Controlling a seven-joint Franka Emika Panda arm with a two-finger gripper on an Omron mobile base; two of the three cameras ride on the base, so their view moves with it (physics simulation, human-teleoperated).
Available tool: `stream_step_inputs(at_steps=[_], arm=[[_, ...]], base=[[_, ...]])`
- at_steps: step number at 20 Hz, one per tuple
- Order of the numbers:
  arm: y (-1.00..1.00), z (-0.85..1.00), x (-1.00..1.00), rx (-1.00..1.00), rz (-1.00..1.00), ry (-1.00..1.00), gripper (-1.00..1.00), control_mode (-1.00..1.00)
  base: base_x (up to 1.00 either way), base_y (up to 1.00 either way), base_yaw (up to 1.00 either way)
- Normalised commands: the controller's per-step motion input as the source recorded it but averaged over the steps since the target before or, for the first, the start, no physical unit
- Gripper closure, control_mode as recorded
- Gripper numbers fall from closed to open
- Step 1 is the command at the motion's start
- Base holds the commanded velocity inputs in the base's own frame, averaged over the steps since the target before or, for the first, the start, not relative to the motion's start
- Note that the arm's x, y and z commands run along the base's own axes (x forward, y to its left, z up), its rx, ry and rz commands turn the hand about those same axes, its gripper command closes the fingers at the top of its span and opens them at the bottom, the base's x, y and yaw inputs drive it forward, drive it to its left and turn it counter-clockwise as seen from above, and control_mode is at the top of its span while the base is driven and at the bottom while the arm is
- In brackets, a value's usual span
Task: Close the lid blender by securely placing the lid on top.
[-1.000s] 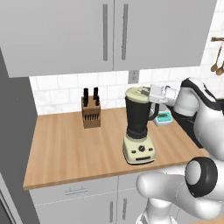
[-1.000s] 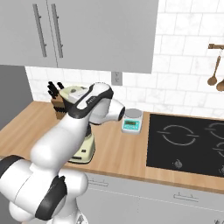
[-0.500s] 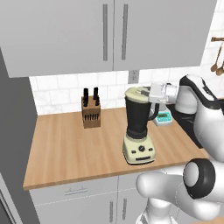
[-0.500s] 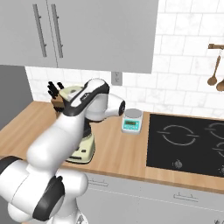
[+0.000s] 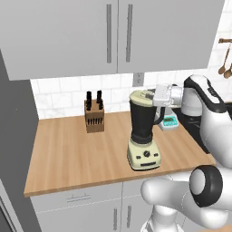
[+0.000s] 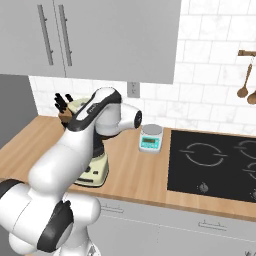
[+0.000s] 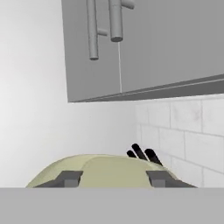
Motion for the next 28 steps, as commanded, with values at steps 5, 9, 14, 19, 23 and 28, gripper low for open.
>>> stream_step_inputs(at_steps=[5,9,14,19,23,28], arm=[[-0.02,-0.58,0.0,-0.06,0.0,0.0,1.0,-1.0],[0.0,-0.54,0.0,-0.08,0.0,0.0,-1.0,-1.0],[0.18,-0.16,0.0,-0.03,0.0,0.0,-1.0,-1.0],[0.0,-0.13,0.0,0.0,0.0,0.0,-1.0,-1.0],[0.0,0.0,0.0,0.0,0.0,0.0,-1.0,-1.0],[0.0,0.0,0.0,0.0,0.0,0.0,-1.0,-1.0]], base=[[0.0,0.0,0.0],[0.0,0.0,0.0],[0.0,0.0,0.0],[0.0,0.0,0.0],[0.0,0.0,0.0],[0.0,0.0,0.0]])
